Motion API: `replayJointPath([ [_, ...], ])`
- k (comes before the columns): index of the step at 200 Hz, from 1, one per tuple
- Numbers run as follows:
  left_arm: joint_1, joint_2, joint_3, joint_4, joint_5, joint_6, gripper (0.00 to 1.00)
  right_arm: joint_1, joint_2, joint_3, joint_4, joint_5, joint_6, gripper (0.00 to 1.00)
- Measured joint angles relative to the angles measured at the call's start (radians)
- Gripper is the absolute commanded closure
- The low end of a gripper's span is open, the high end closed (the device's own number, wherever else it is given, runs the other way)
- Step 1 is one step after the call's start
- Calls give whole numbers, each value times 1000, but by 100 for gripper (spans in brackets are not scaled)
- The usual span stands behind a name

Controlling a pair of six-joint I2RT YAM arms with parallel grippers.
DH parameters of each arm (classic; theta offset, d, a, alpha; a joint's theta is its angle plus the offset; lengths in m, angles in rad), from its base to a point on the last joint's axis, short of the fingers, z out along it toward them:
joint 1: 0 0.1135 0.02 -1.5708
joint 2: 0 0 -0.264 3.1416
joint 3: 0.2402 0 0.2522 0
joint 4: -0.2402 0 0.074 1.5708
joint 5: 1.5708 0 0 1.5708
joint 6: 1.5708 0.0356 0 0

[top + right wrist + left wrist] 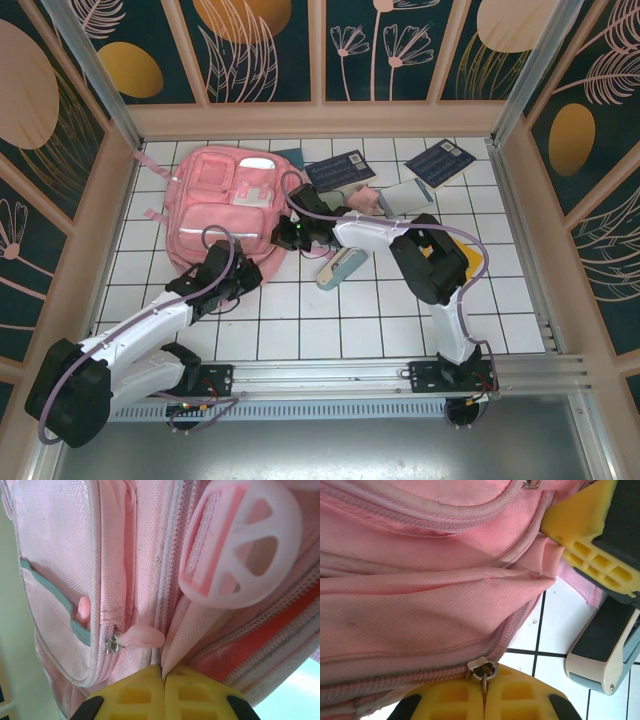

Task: Pack the student bag
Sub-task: Unzip the student bag at the top-left of the table.

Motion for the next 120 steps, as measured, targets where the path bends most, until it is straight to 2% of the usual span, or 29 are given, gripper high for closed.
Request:
replayJointPath([
  [46,12,-11,67,-183,-104,-20,100,-68,0,64,-101,15,-87,100],
  [79,46,-24,119,-327,-219,-77,100,-128,0,135,-164,3,-132,100],
  [120,61,-25,185,-396,-297,-114,100,-140,25,253,-232,-2,-175,100],
])
